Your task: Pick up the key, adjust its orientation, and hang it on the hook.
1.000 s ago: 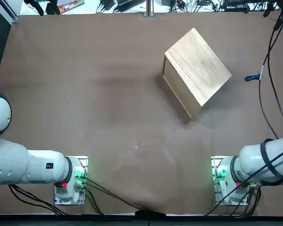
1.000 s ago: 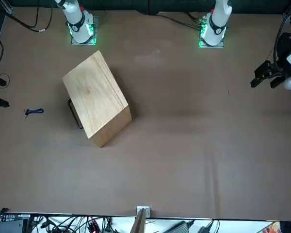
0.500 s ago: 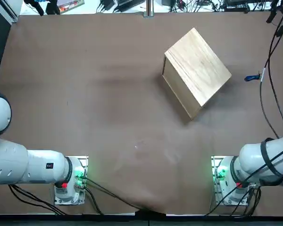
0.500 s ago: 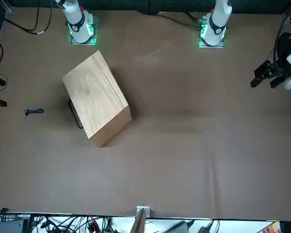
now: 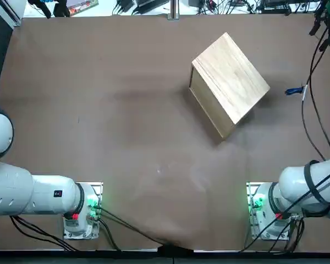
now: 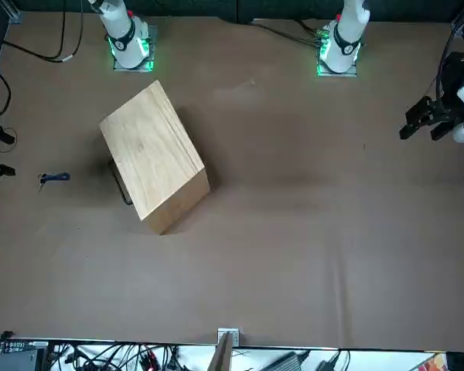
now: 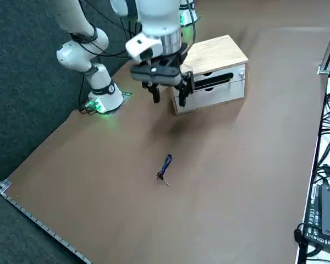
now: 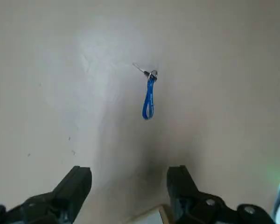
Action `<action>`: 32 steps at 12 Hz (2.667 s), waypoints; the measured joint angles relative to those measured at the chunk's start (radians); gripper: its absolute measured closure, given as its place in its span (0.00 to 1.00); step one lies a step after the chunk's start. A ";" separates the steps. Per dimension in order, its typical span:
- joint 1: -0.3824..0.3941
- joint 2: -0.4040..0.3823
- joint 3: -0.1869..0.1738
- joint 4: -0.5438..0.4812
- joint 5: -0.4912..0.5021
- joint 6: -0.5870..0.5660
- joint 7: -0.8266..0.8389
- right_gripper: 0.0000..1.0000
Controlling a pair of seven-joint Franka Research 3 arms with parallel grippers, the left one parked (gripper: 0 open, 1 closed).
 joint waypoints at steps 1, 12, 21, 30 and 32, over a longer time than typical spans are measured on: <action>-0.011 0.000 0.000 -0.027 0.000 0.033 0.000 0.01; -0.117 0.004 -0.001 -0.322 0.002 0.373 0.000 0.01; -0.142 0.133 0.006 -0.389 0.005 0.562 0.000 0.01; -0.139 0.227 0.020 -0.392 0.005 0.642 0.000 0.01; -0.139 0.248 0.023 -0.392 0.005 0.659 0.000 0.01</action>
